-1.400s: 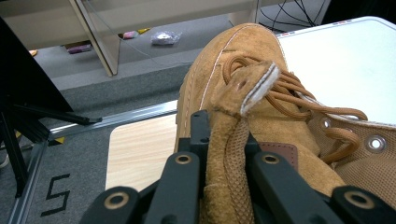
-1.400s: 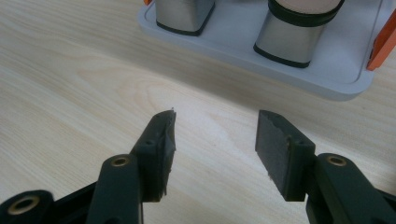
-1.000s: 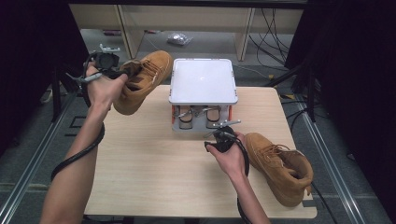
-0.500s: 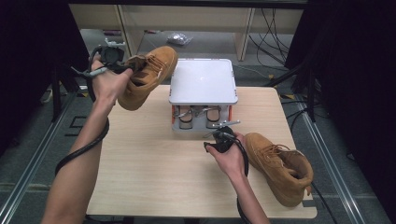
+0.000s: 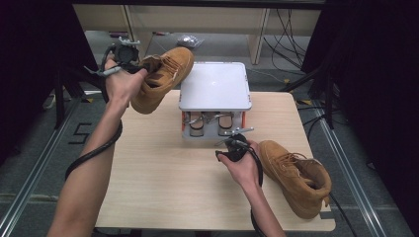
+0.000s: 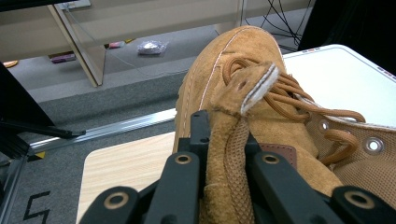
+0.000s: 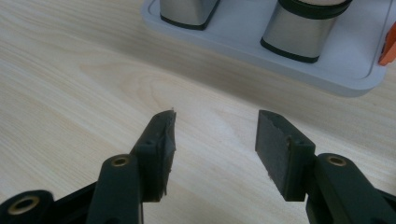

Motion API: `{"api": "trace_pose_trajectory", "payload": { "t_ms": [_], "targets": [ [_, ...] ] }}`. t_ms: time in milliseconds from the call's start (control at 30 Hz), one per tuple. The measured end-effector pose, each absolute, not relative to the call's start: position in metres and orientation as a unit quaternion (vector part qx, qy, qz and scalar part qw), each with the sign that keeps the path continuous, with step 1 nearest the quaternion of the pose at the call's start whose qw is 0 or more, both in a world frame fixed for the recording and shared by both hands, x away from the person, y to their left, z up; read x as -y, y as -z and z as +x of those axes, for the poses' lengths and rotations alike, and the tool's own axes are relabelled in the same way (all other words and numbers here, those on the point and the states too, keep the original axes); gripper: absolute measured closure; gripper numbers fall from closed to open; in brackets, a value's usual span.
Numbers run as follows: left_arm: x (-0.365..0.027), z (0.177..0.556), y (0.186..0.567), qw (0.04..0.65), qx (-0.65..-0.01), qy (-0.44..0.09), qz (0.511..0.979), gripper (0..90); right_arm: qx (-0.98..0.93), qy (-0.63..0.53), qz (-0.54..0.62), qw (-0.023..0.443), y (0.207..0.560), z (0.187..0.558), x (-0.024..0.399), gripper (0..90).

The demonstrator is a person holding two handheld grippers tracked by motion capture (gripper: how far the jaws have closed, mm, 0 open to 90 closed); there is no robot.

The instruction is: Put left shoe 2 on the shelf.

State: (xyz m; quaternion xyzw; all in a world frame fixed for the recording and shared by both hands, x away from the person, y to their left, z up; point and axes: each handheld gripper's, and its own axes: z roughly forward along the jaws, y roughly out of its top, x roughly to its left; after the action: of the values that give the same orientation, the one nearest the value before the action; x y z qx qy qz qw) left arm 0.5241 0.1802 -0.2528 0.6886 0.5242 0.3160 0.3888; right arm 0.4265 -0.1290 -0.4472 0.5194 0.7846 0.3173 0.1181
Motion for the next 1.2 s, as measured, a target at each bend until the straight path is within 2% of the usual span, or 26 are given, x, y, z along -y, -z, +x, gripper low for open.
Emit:
{"api": "trace_pose_trajectory", "payload": {
  "t_ms": [1200],
  "targets": [
    [-0.139, 0.554, 0.24, 0.393, -0.527, -0.292, 0.694, 83.3, -0.792, -0.315, 0.509, 0.121, 0.451, 0.426, 0.13, 48.1]
  ]
}}
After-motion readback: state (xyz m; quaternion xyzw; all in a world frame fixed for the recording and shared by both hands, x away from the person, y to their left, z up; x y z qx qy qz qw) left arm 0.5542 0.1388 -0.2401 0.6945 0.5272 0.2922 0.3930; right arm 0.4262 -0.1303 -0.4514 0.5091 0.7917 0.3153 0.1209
